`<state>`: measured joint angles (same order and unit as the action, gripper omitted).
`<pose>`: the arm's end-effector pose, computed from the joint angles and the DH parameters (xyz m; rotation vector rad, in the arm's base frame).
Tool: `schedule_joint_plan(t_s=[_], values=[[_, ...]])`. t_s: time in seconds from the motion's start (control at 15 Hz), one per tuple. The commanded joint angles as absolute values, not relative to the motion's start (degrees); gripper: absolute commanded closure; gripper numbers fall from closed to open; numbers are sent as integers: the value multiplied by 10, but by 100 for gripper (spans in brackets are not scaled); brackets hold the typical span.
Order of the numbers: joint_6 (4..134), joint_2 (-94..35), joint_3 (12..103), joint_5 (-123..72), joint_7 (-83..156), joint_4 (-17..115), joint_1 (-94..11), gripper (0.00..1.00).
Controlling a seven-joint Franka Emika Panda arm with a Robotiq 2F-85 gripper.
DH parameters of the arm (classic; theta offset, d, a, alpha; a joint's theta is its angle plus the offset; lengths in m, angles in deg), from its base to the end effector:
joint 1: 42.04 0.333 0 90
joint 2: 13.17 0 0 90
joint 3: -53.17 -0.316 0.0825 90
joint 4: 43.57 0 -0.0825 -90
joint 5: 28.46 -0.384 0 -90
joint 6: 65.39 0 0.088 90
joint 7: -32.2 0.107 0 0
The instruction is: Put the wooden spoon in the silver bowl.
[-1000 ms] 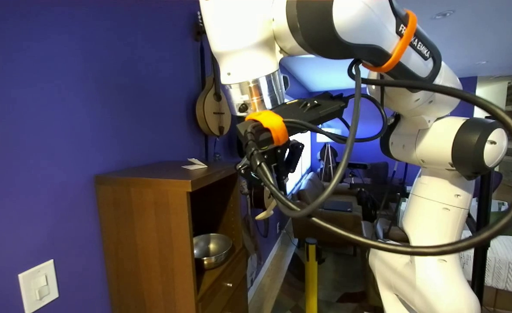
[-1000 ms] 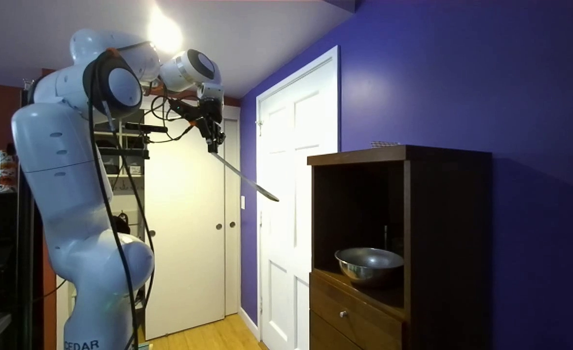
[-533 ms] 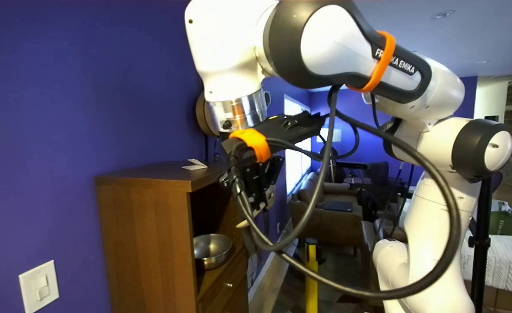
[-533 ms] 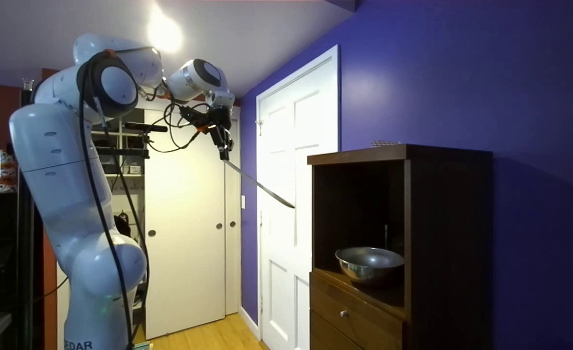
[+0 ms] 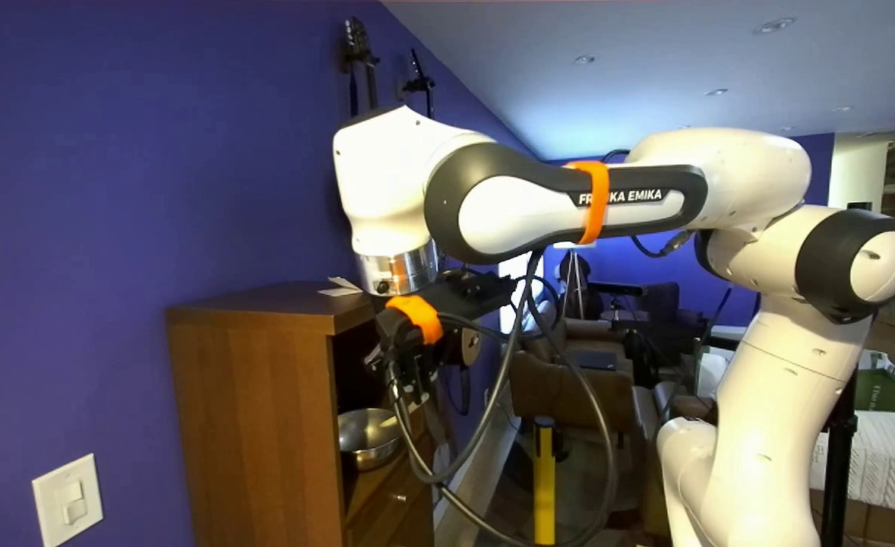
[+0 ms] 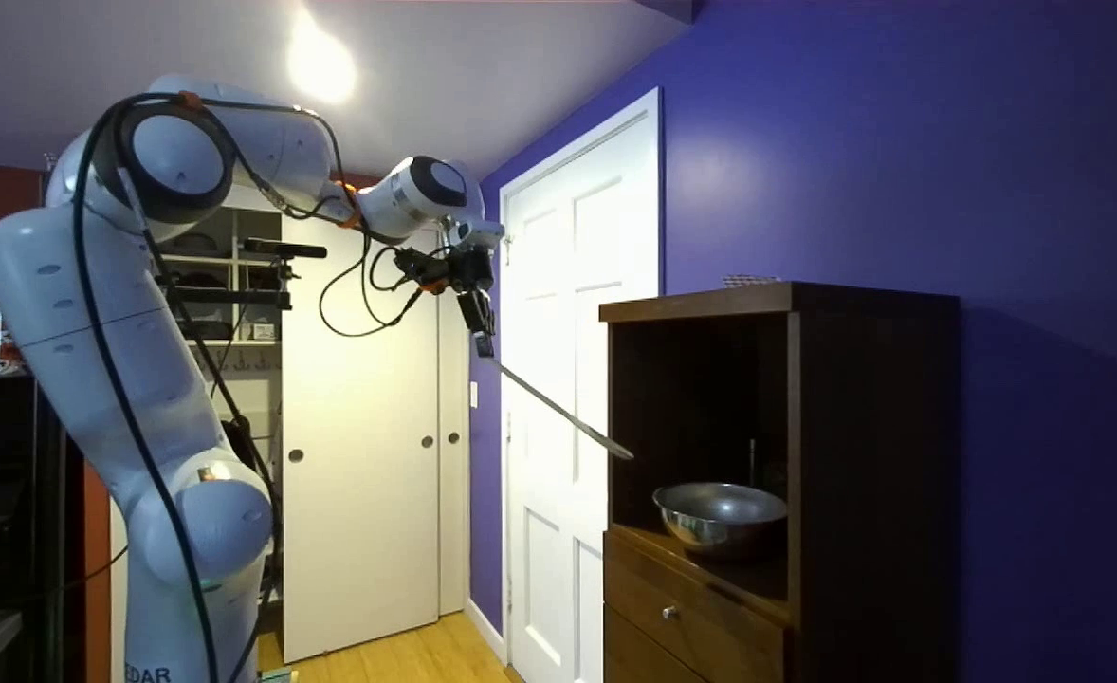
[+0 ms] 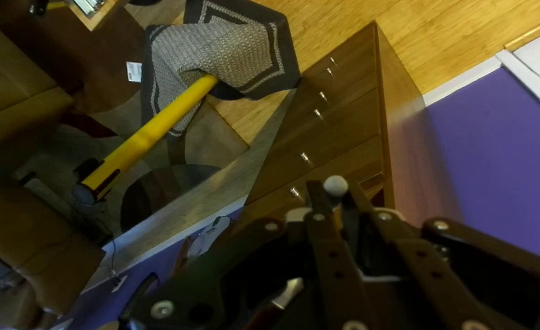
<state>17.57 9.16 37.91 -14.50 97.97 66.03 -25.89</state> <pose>0.3605 0.2141 0.6436 2.6893 -0.8953 0.2826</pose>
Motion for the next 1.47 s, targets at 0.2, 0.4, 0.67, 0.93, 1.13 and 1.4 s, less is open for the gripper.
schedule_joint_plan(t_s=[0.2,0.4,0.67,0.93,1.13,1.4], values=[[330,199,409,-160,900,837,-306,97],[383,225,414,-157,880,884,-323,97],[441,246,406,-144,874,925,-349,97],[474,243,386,-122,881,936,-376,97],[465,229,383,-142,873,924,-380,87],[469,229,381,-141,873,927,-382,87]])
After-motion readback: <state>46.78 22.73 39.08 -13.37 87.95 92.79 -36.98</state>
